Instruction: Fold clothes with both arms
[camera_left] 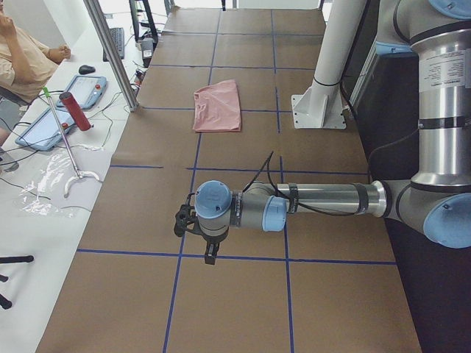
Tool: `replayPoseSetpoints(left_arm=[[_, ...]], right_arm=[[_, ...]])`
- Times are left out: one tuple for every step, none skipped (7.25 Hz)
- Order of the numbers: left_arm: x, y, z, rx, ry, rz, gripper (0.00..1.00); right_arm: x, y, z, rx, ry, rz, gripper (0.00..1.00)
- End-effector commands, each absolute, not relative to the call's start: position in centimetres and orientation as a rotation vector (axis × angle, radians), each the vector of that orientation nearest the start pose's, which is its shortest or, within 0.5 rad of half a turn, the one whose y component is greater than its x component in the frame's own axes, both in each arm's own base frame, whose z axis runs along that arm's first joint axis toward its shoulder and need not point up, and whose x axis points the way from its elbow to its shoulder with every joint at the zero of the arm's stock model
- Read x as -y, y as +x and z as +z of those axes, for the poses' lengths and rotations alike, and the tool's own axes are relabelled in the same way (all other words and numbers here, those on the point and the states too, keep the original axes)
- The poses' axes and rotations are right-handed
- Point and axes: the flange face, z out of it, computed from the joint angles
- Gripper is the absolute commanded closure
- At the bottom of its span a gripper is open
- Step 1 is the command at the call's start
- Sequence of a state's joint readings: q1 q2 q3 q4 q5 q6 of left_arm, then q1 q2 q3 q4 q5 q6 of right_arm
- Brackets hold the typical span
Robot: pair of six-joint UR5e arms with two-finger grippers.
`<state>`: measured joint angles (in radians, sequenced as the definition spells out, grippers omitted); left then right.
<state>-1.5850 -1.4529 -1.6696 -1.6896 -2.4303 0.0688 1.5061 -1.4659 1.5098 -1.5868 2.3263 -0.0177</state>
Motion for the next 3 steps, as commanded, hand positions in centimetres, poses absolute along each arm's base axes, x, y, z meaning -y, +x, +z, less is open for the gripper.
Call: replayPoseSetpoints(left_arm=[[44.77,-6.41,64.51,-0.854,0.131,0.094,0.0],[44.77,-6.48,64.45,-0.852,0.133,0.094,0.0],[45.06,-6.55,64.03,-0.853,0.14,0.094,0.0]], right_arm=[[54.44,2.51,63.74,0.745,0.001,-0.105,0.0],[54.54,2.63,63.48,0.737,0.008,-0.106,0.0],[54.64,2.63,63.29,0.737,0.014,-0.108,0.0]])
